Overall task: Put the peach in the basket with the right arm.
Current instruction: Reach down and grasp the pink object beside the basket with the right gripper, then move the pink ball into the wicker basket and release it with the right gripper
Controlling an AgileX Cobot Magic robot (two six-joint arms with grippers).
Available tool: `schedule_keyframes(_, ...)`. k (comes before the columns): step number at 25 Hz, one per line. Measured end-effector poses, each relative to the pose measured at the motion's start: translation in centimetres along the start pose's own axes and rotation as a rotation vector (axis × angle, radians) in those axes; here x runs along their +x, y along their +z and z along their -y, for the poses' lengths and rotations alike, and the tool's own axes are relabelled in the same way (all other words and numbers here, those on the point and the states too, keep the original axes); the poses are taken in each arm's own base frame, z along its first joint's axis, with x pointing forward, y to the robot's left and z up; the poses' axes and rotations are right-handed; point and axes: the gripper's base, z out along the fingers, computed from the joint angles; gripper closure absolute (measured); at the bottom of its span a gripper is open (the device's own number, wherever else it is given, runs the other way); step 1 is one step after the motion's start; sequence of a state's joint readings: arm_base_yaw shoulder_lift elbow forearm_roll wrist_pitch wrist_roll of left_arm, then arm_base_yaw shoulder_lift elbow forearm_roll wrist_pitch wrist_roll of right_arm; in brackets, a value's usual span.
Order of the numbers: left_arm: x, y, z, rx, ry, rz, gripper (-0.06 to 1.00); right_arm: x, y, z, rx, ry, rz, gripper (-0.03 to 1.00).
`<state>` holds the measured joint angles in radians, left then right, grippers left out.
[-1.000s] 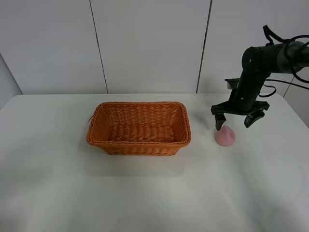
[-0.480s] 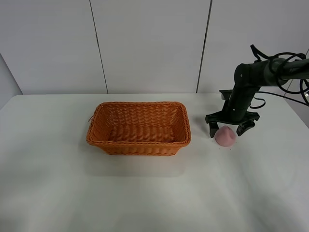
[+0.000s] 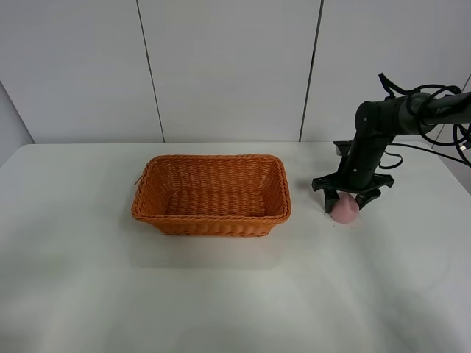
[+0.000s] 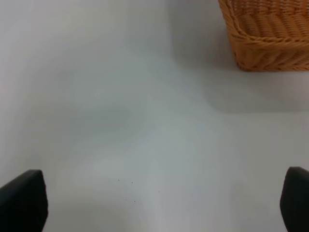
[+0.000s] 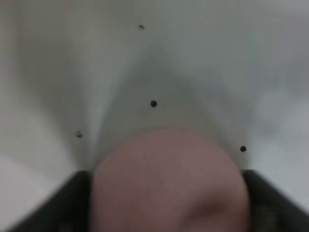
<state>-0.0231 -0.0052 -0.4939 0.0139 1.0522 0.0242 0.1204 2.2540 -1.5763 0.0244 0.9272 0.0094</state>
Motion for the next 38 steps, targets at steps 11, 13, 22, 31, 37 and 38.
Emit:
schedule_keyframes(11, 0.0, 0.0, 0.0, 0.000, 0.000, 0.000, -0.04, -1.9, -3.6, -0.1, 0.004, -0.007, -0.003, 0.96)
schedule_keyframes(13, 0.0, 0.0, 0.0, 0.000, 0.000, 0.000, -0.04, -2.8, -5.6, -0.1, 0.003, -0.008, 0.015, 0.96)
schedule_keyframes(22, 0.0, 0.0, 0.0, 0.000, 0.000, 0.000, -0.04, -5.3, -14.3, -0.3, 0.015, -0.019, 0.265, 0.96)
schedule_keyframes(31, 0.0, 0.0, 0.0, 0.000, 0.000, 0.000, -0.04, -4.4, -18.0, -0.9, 0.053, -0.047, 0.337, 0.96)
schedule_keyframes(37, 0.0, 0.0, 0.0, 0.000, 0.000, 0.000, -0.04, -2.9, -20.2, -7.4, 0.025, -0.188, 0.384, 0.96)
schedule_keyframes(38, 0.0, 0.0, 0.0, 0.000, 0.000, 0.000, -0.04, -2.6, -20.2, -8.9, 0.017, -0.221, 0.384, 0.96)
